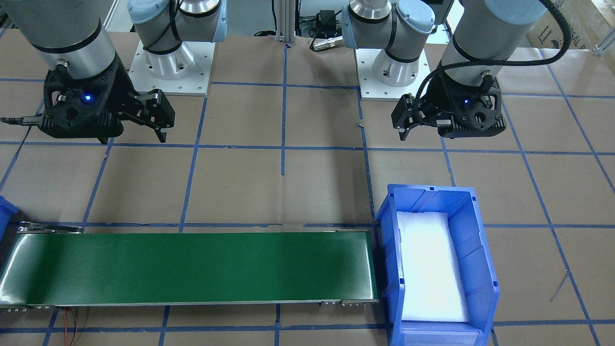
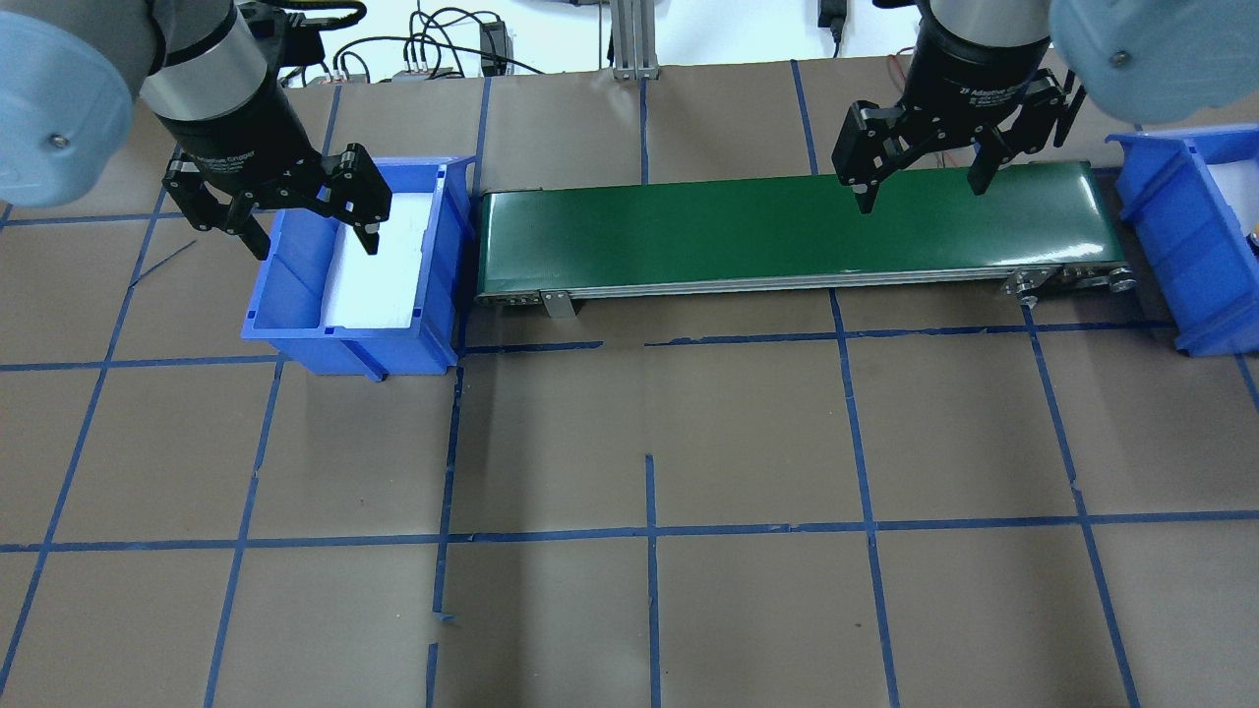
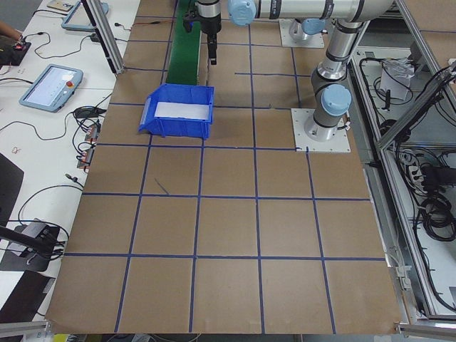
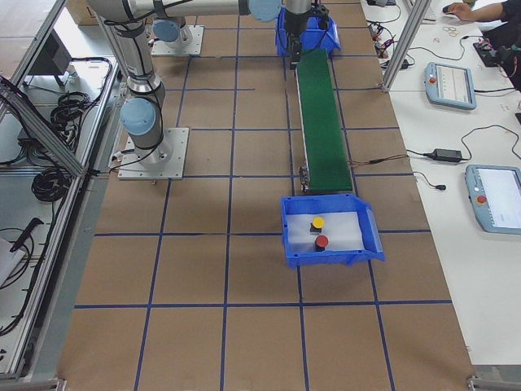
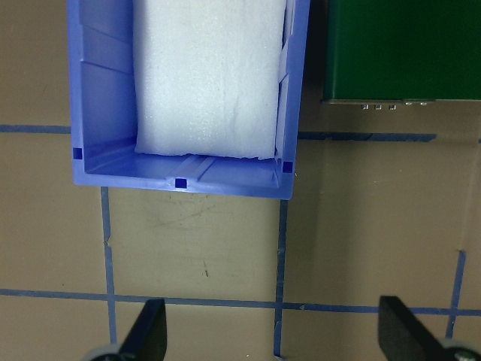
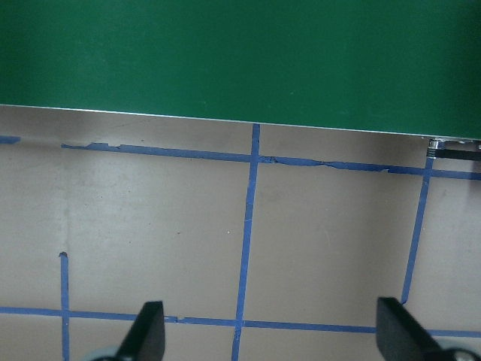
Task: Transport two buttons from left to right
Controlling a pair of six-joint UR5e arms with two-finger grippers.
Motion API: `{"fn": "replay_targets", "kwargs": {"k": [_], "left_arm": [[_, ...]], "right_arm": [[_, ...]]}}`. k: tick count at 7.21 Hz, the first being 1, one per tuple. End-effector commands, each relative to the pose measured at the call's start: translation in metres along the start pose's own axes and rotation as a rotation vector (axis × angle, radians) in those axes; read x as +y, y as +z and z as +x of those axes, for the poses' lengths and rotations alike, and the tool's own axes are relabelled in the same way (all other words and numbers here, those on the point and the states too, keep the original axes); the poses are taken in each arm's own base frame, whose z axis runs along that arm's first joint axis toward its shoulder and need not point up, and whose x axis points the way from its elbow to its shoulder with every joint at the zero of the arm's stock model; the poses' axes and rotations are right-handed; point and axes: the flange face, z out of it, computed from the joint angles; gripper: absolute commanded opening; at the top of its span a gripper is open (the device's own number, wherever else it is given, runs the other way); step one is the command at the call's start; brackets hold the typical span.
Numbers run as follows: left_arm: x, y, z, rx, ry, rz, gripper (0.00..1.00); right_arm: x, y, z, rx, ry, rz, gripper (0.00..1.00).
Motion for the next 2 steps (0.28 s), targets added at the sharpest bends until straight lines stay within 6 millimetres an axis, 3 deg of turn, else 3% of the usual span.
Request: {"fn": "replay_targets", "kwargs": {"k": [1, 2], "left_arm": [[0.0, -0.0001, 0.0001, 0.002, 0.0, 0.0, 1.0], [0.0001, 0.0001, 0.0002, 0.002, 0.0, -0.001, 1.0]], "right_arm": [[-0.0021, -0.0002, 0.004, -0.007, 0.007, 0.0, 1.0], [-0.0026, 0.0012, 0.004, -0.007, 0.0, -0.001, 1.0]]}}
